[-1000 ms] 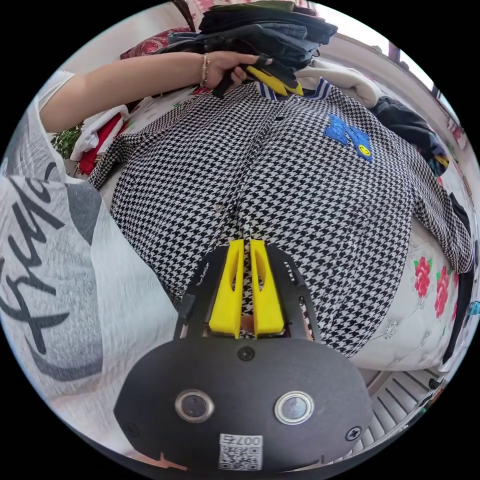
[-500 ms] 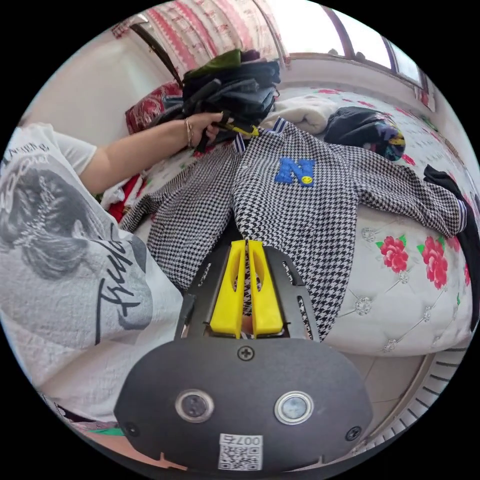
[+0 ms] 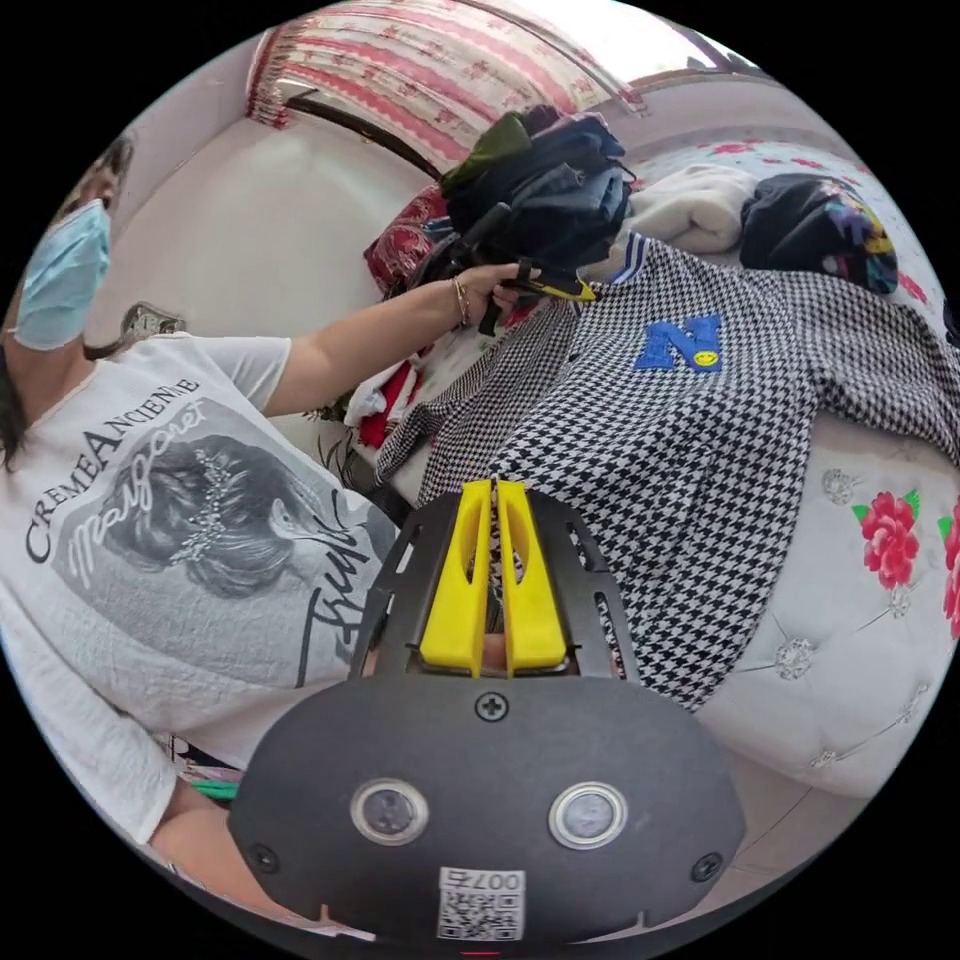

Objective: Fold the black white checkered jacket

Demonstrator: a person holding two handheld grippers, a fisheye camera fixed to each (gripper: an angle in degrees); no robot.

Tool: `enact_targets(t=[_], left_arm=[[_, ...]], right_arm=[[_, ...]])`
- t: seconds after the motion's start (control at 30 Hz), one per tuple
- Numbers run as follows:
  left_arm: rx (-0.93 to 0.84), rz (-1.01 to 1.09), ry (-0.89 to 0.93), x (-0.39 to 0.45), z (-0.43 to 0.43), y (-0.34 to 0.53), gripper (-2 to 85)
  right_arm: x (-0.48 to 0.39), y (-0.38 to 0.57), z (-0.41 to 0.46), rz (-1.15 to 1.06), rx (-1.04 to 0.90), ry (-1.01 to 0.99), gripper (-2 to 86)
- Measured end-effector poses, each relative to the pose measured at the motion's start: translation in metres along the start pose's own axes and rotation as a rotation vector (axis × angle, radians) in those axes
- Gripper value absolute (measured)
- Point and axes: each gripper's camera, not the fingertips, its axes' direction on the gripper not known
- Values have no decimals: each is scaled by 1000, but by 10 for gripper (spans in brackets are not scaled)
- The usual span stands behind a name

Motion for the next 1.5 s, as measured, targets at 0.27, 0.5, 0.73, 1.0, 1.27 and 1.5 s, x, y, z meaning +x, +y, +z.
enact_targets(t=[0.27,0.5,0.73,1.0,1.27,1.5], left_arm=[[-4,104,-66,14,-23,26,18],[-55,31,-243,-14,26,35,39],[110,93,-251,-4,-15,110,38],[178,127,-82,39,20,203,41],[52,305,-194,90,100,196,-1],[42,449,-454,133,116,189,-9]], right_arm=[[-25,-11,38,-107,-174,-19,2],[7,-11,134,2,-334,72,36],[11,4,82,123,-109,314,64],[60,66,38,460,-151,568,91],[113,92,94,473,-232,303,93],[105,92,97,271,-474,387,46]])
